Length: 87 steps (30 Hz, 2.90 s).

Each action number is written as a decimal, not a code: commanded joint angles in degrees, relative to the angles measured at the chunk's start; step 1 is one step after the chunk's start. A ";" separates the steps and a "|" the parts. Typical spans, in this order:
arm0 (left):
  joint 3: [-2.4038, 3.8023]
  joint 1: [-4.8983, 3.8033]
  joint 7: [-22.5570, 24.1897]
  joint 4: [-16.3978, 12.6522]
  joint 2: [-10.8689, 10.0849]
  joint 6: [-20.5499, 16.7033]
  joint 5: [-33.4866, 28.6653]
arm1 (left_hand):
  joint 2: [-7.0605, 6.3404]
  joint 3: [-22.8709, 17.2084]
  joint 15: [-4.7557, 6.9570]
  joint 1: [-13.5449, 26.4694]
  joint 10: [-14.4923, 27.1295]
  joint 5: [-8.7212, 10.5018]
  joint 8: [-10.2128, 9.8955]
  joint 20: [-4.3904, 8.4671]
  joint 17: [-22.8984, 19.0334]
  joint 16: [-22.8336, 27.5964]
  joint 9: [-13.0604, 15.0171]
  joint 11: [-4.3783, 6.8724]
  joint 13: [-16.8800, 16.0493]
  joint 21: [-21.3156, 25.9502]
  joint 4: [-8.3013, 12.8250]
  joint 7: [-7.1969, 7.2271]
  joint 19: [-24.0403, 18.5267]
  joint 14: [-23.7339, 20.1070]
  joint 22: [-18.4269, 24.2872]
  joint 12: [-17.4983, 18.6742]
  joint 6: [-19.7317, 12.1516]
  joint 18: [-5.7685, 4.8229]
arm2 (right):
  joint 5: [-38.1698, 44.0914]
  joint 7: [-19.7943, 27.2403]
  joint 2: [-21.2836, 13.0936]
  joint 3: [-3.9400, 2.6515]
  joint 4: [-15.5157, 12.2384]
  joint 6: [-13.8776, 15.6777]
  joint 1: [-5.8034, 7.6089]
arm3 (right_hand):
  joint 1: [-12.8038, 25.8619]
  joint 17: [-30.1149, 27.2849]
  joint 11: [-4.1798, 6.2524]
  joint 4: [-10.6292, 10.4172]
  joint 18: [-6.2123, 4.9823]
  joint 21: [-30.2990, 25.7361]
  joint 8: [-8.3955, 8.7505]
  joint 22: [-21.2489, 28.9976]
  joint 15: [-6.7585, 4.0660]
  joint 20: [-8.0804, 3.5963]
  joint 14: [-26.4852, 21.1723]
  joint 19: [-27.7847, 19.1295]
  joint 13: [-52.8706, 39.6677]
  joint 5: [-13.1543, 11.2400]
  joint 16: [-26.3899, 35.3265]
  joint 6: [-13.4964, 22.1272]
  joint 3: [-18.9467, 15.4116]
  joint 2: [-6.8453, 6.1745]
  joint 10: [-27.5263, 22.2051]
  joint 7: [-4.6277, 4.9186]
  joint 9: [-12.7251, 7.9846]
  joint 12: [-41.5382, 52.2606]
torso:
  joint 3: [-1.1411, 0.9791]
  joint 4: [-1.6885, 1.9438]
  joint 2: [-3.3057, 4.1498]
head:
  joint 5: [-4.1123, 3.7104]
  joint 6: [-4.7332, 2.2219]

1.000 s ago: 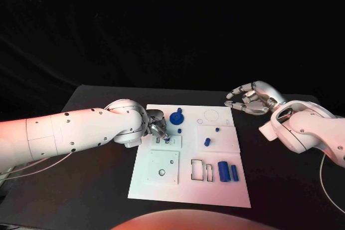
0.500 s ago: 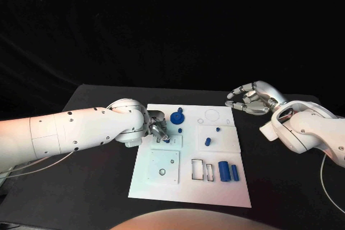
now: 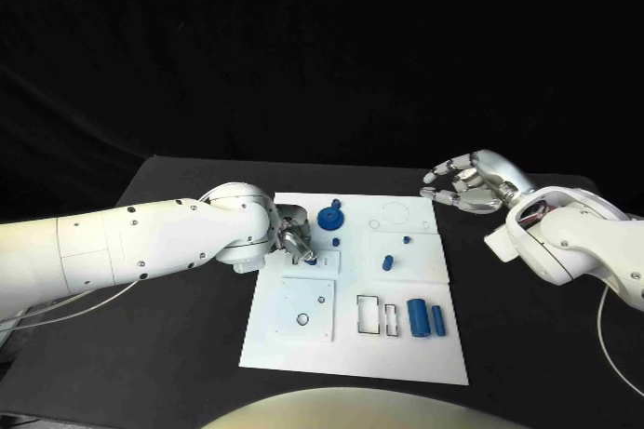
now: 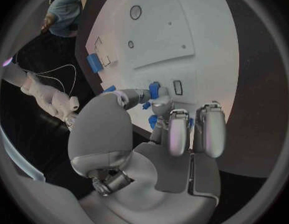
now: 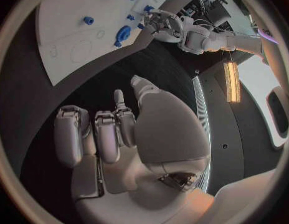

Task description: Assemble the parts on the task board

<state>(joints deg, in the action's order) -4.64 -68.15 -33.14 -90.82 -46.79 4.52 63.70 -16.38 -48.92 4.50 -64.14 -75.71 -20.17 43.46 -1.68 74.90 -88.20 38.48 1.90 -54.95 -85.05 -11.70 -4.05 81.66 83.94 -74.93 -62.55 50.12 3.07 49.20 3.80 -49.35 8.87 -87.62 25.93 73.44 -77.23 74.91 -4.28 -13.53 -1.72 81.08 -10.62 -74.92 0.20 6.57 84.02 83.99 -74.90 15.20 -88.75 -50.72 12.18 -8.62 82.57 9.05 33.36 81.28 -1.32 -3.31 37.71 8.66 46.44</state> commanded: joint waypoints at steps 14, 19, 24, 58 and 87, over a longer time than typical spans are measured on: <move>-0.08 0.13 -0.49 0.04 0.30 3.53 0.19 | 0.26 -8.76 0.57 0.84 -0.69 -1.12 0.86 0.15 13.56 -0.86 5.62 0.18 0.77 -0.45 9.56 1.88 0.33 5.65 -3.66 0.61 2.29 -0.43 | 0.83 0.13 -0.03 0.00 -0.03 -0.64 -0.11 | 0.05 9.42 0.15 -0.22 -0.66 -0.20 -0.24 -8.96 -0.15 -0.45 4.72 0.35 -6.24 0.16 0.32 0.34 0.02 0.22 -0.01 -0.14 0.05 -0.09 | -0.03 -0.02 0.00 | -0.10 0.19; -0.09 0.13 -0.63 0.19 0.32 3.43 0.19 | 0.30 -8.72 0.58 0.94 -0.71 -1.14 0.92 0.16 13.57 -0.86 5.66 0.21 0.94 -0.49 9.53 1.92 0.42 5.66 -3.79 0.72 2.34 -0.46 | 0.83 0.11 -0.04 0.00 -0.04 -0.62 -0.11 | 0.05 9.42 0.15 -0.22 -0.66 -0.20 -0.24 -8.96 -0.15 -0.45 4.72 0.35 -6.24 0.16 0.32 0.34 0.02 0.22 -0.01 -0.14 0.05 -0.09 | -0.04 -0.02 0.02 | -0.10 0.19; -0.09 0.13 -0.68 0.34 0.48 3.29 0.13 | 0.43 -8.67 0.62 1.13 -0.81 -1.12 1.00 0.18 13.62 -0.89 5.71 0.26 1.05 -0.51 9.41 1.99 0.46 5.67 -3.84 0.76 2.41 -0.47 | 0.83 0.11 -0.02 0.00 -0.06 -0.60 -0.11 | 0.05 9.42 0.15 -0.22 -0.66 -0.20 -0.24 -8.96 -0.15 -0.45 4.72 0.35 -6.24 0.16 0.32 0.34 0.02 0.22 -0.01 -0.14 0.05 -0.09 | -0.02 -0.05 0.01 | -0.13 0.20; -0.10 0.13 -1.25 1.47 1.35 3.09 -0.97 | 1.45 5.50 1.37 7.45 -2.07 -0.11 0.66 0.91 14.52 -1.48 5.45 1.23 0.36 -0.38 -0.74 3.45 1.14 5.90 -4.62 -0.73 4.39 -0.67 | 0.83 0.21 -0.33 0.00 -0.19 -0.59 -0.11 | 0.20 9.17 0.17 -0.62 -0.72 -0.46 -0.36 -8.82 -0.17 -0.47 4.66 0.22 -6.05 0.16 0.40 0.38 -0.13 0.22 -0.16 -0.16 0.06 -0.28 | -0.03 0.05 -0.04 | -0.61 0.33; 2.28 -1.86 -1.67 0.05 -0.68 2.39 -3.08 | 3.03 18.53 1.30 8.55 -1.26 -0.46 -0.19 0.87 14.38 -1.42 4.95 1.05 1.33 -0.16 -5.09 3.23 1.20 5.86 -4.62 -0.70 4.43 -0.65 | 0.86 0.24 -0.23 0.01 0.20 -0.50 -0.24 | 0.68 9.05 0.17 -1.13 -0.76 -0.63 -0.43 -8.75 -0.18 -0.48 4.63 0.15 -5.93 -0.13 0.44 0.49 -0.49 0.07 -0.25 -0.18 0.06 -0.39 | -0.03 -0.01 -0.08 | -0.41 -0.51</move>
<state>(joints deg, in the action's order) -2.44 -69.76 -34.54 -90.56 -47.44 6.34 61.99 -13.39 -30.66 5.52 -55.97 -77.30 -20.42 43.57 -0.73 74.90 -89.53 43.53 2.96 -53.65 -85.48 -16.78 -0.61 82.62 84.14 -74.91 -63.50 54.79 3.08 49.46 3.84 -49.64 8.88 -87.45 25.94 73.26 -77.23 74.93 -4.28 -14.40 -1.72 80.84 -10.84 -74.91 0.20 6.57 84.02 83.99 -74.91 15.19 -88.51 -50.52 11.62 -8.62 82.57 8.84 33.33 81.28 -1.36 -3.27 37.58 8.17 46.09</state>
